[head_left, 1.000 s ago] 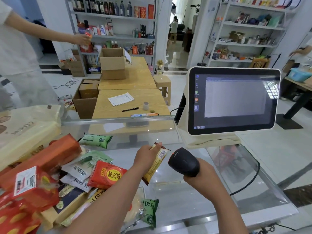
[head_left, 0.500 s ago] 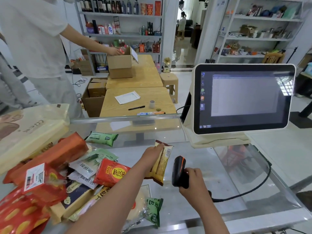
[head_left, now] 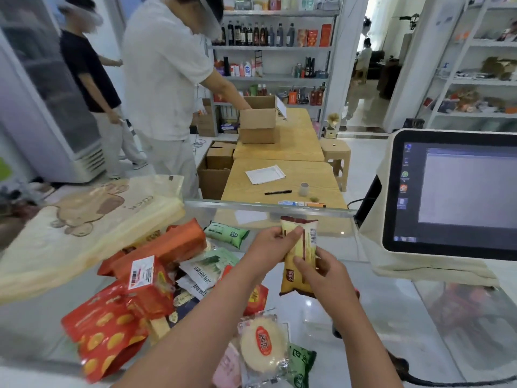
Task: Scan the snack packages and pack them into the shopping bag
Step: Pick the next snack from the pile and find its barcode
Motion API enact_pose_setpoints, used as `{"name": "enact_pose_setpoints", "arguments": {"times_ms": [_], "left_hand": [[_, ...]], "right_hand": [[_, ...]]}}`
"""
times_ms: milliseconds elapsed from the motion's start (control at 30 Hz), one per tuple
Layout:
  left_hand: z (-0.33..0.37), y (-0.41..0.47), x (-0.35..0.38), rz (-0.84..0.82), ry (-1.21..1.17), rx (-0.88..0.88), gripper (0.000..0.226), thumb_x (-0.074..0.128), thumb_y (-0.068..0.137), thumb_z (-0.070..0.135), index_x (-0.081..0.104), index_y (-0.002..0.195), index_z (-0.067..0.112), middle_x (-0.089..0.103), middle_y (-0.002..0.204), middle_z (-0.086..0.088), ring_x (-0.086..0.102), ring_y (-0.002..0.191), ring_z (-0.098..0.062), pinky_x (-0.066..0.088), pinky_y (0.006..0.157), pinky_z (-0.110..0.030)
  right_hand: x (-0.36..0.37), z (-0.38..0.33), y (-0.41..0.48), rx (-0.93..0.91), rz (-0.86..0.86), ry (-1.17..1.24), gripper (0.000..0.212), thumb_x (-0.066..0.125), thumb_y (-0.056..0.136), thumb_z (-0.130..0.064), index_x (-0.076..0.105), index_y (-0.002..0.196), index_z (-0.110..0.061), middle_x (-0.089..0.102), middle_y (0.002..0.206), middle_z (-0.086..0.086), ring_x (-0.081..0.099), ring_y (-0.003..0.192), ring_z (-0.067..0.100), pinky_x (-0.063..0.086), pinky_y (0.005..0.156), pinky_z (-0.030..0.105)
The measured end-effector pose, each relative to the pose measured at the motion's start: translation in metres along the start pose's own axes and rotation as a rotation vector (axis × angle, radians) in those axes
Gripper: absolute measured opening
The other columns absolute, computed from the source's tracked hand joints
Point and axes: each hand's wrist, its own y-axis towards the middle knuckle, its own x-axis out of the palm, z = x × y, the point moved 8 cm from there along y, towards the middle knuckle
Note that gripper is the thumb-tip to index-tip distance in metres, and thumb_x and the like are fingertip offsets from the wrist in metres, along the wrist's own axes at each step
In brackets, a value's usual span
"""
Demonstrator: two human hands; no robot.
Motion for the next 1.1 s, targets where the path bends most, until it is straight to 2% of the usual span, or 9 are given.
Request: {"name": "enact_pose_setpoints", "arguments": {"times_ms": [100,233,400,533,667,767,933,1033,1100], "left_hand": [[0.02,-0.013,-0.051,0.113,0.045,0.044,0.025,0.062,0.09,0.044,0.07,0.085,0.02,0.074,0.091,-0.008,0.07,0.09,-0.027,0.056,0.087,-0.043],[0.032,-0.034,-0.125,0.259,0.043,0.052,0.036,0.055,0.094,0.044,0.071,0.1,0.013,0.072,0.102,-0.015,0.068,0.086,-0.025,0.057,0.076,-0.034],[0.033,-0.064,-0.231,0.521,-0.022,0.15,0.021,0.054,0.096,0.033,0.068,0.107,0.021,0.074,0.091,-0.001,0.071,0.086,-0.019,0.057,0.079,-0.038],[0.006,-0.089,-0.331,0.778,0.439,0.102,0.022,0.062,0.088,0.023,0.061,0.11,0.028,0.066,0.104,0.006,0.064,0.094,-0.013,0.049,0.075,-0.028],[-0.053,-0.087,-0.393,0.604,0.865,-0.086,0.069,0.077,0.074,0.042,0.046,0.134,0.03,0.053,0.133,0.002,0.05,0.121,-0.02,0.043,0.094,-0.033],[-0.092,-0.079,-0.412,0.375,1.198,-0.12,0.094,0.075,0.069,0.056,0.027,0.147,0.034,0.04,0.146,0.002,0.039,0.13,-0.024,0.037,0.101,-0.037],[-0.115,-0.068,-0.433,0.264,1.357,0.075,0.053,0.052,0.089,0.027,0.039,0.141,0.03,0.058,0.128,0.001,0.054,0.115,-0.025,0.042,0.082,-0.033],[-0.108,-0.068,-0.455,0.227,1.122,0.174,0.024,0.049,0.096,0.036,0.063,0.108,0.021,0.067,0.097,-0.002,0.059,0.093,-0.023,0.038,0.066,-0.031],[-0.102,-0.068,-0.469,0.179,0.97,0.2,0.033,0.05,0.096,0.044,0.061,0.085,0.015,0.059,0.073,0.001,0.053,0.072,-0.019,0.032,0.059,-0.031]], "right_hand": [[0.038,-0.029,0.009,-0.05,-0.077,0.059,0.011,0.066,0.089,-0.019,0.067,0.099,-0.022,0.073,0.08,0.002,0.071,0.07,0.017,0.059,0.061,0.034],[0.101,-0.056,0.017,-0.092,-0.221,0.068,0.011,0.068,0.087,-0.026,0.068,0.099,-0.026,0.075,0.084,0.0,0.072,0.078,0.02,0.059,0.075,0.043],[0.169,-0.082,0.015,-0.121,-0.322,0.099,0.016,0.065,0.089,-0.032,0.068,0.104,-0.027,0.075,0.083,-0.008,0.071,0.076,0.006,0.052,0.063,0.02],[0.218,-0.103,0.011,-0.121,-0.343,0.114,0.016,0.066,0.087,-0.033,0.07,0.101,-0.025,0.075,0.078,-0.009,0.07,0.072,0.003,0.053,0.059,0.014],[0.271,-0.114,0.006,-0.121,-0.328,0.048,0.024,0.067,0.082,-0.049,0.071,0.096,-0.03,0.075,0.083,-0.006,0.073,0.078,0.016,0.058,0.078,0.043],[0.313,-0.123,0.001,-0.108,-0.295,0.039,0.026,0.066,0.084,-0.046,0.071,0.099,-0.026,0.075,0.083,-0.004,0.073,0.078,0.015,0.059,0.072,0.038],[0.378,-0.129,-0.005,-0.062,-0.237,0.084,0.019,0.067,0.087,-0.032,0.072,0.1,-0.019,0.076,0.08,-0.001,0.073,0.073,0.014,0.055,0.058,0.026],[0.403,-0.117,-0.005,-0.006,-0.191,0.063,0.021,0.067,0.086,-0.035,0.072,0.099,-0.019,0.076,0.081,0.0,0.073,0.075,0.018,0.058,0.07,0.035],[0.413,-0.11,-0.007,0.035,-0.172,0.066,0.018,0.067,0.087,-0.033,0.072,0.096,-0.018,0.075,0.079,0.002,0.072,0.07,0.017,0.057,0.061,0.03]]}}
